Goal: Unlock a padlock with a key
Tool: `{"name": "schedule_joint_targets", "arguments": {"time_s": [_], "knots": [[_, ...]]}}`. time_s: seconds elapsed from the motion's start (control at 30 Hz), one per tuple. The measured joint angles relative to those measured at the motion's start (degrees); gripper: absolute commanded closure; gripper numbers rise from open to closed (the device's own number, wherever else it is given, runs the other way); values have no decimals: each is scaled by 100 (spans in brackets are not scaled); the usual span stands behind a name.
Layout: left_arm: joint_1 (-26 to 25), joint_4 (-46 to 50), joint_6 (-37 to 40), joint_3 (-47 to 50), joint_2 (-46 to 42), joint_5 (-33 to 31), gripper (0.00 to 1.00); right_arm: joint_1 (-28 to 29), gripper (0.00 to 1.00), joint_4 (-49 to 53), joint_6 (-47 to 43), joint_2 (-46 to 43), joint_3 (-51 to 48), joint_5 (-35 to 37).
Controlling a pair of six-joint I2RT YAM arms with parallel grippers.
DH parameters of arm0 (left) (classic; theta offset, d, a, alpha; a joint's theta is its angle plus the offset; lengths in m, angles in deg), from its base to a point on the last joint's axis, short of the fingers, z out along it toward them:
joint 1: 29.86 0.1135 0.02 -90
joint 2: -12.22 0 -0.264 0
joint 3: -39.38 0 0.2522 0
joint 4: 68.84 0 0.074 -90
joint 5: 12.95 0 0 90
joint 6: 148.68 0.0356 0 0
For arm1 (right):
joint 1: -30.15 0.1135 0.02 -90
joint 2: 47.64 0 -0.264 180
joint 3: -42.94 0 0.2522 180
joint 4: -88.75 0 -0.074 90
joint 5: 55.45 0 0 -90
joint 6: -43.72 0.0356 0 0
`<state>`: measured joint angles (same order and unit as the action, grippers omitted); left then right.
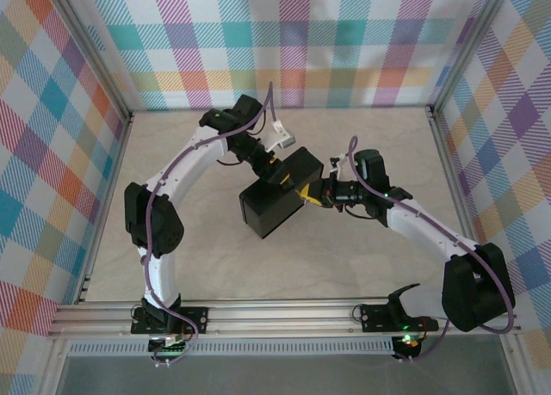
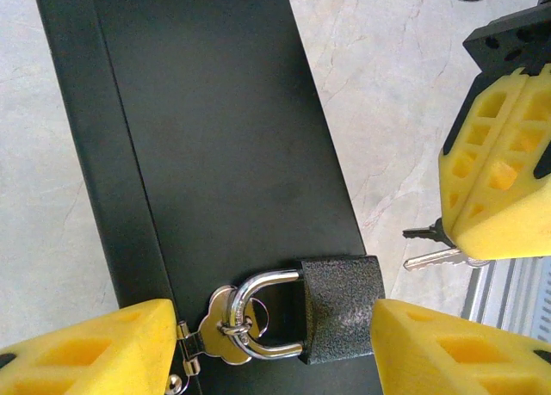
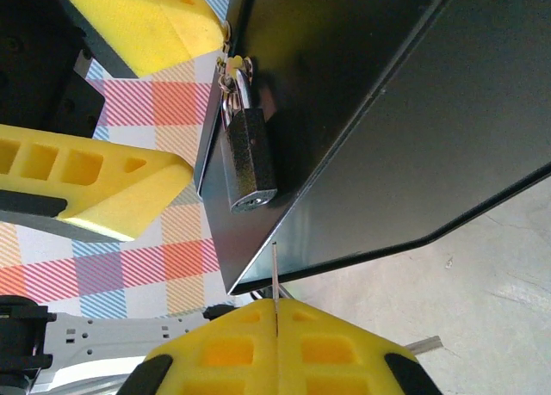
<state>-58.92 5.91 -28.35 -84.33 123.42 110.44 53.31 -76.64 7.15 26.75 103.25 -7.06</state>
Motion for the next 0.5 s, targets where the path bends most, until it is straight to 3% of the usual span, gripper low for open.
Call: {"name": "schedule_joint_targets", "arguments": {"time_s": [0.5], "knots": [[-17, -83, -706, -275, 2, -651, 29, 46, 100, -188, 146, -129, -157, 2]]}}
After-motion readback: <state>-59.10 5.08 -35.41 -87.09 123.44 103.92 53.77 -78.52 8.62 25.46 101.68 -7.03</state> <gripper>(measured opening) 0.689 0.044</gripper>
